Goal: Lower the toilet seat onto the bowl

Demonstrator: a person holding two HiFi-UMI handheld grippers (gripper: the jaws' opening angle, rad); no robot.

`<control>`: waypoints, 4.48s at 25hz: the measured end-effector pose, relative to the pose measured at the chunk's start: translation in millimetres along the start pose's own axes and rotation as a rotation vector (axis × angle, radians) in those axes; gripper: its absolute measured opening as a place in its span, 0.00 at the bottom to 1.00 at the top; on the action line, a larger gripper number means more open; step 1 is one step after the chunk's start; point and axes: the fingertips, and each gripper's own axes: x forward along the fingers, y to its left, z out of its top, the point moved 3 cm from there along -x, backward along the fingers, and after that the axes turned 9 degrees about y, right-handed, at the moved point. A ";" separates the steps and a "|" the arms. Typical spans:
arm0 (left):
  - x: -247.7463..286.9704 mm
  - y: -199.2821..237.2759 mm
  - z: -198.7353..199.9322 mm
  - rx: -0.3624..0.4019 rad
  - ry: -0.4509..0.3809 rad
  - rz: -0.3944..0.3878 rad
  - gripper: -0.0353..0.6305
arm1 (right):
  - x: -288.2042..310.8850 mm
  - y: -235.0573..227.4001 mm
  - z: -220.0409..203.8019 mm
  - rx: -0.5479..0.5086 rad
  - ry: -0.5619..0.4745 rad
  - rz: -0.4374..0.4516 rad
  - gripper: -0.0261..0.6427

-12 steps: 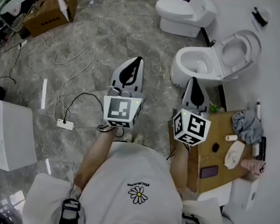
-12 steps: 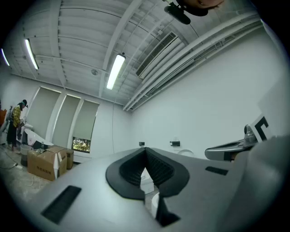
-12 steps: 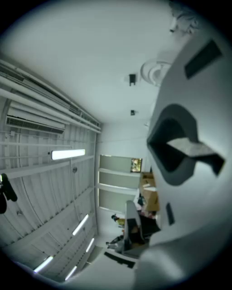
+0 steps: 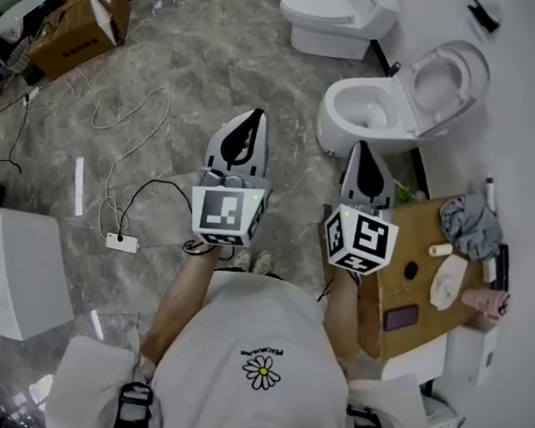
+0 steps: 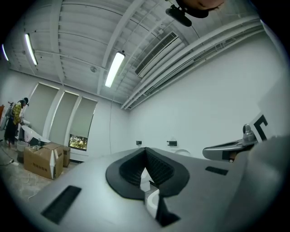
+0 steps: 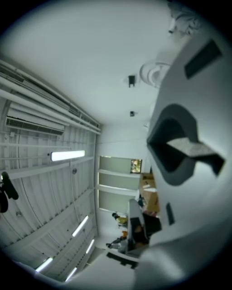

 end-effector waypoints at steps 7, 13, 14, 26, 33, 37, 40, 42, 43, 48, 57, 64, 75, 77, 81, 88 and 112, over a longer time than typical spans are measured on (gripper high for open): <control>8.2 -5.6 -5.1 -0.033 0.006 -0.009 0.09 | -1.9 -7.8 -4.5 0.007 -0.004 0.016 0.08; 19.8 -24.4 -8.1 -0.015 -0.003 -0.025 0.09 | -3.1 -24.7 -8.3 0.001 -0.012 0.021 0.08; 21.7 -27.0 -8.1 -0.012 -0.009 -0.026 0.09 | -3.1 -29.2 -8.6 0.004 -0.017 0.016 0.08; 67.6 -34.7 -19.2 -0.052 -0.017 -0.042 0.09 | 17.8 -72.1 -18.8 0.031 -0.013 -0.042 0.08; 137.6 -30.8 -31.9 -0.074 -0.007 -0.090 0.09 | 66.6 -93.4 -19.7 0.012 0.007 -0.069 0.08; 188.3 -20.4 -29.5 -0.071 -0.010 -0.119 0.09 | 110.0 -106.7 -15.0 0.032 0.016 -0.087 0.08; 228.9 -8.5 -27.6 -0.071 -0.004 -0.138 0.09 | 147.7 -113.6 -14.0 0.046 0.039 -0.103 0.08; 258.8 0.9 -26.3 -0.082 0.004 -0.150 0.09 | 175.4 -118.2 -11.0 0.050 0.054 -0.113 0.08; 274.5 5.3 -25.6 -0.083 0.008 -0.156 0.09 | 189.9 -121.5 -8.6 0.052 0.061 -0.119 0.08; 353.5 28.2 -21.0 -0.088 0.019 -0.188 0.09 | 263.9 -143.5 9.3 0.070 0.068 -0.162 0.08; 462.0 60.5 -4.4 -0.102 0.002 -0.257 0.09 | 349.0 -176.3 36.8 0.079 0.056 -0.260 0.08; 504.8 36.7 -11.7 -0.116 0.027 -0.310 0.09 | 363.9 -217.6 27.8 0.086 0.062 -0.333 0.08; 532.5 1.6 -24.6 -0.098 0.054 -0.342 0.09 | 377.6 -254.5 19.3 0.124 0.043 -0.318 0.08; 539.9 -6.2 -25.9 -0.099 0.057 -0.356 0.09 | 376.7 -260.5 20.7 0.116 0.044 -0.332 0.08; 554.2 -23.4 -28.9 -0.110 0.066 -0.387 0.09 | 372.3 -277.5 19.9 0.123 0.038 -0.373 0.08; 573.2 -61.3 -29.4 -0.092 0.075 -0.452 0.09 | 353.9 -312.8 18.2 0.158 0.007 -0.455 0.08; 642.8 -211.3 -12.7 -0.063 0.104 -1.049 0.09 | 272.6 -348.5 36.4 0.258 -0.077 -1.144 0.08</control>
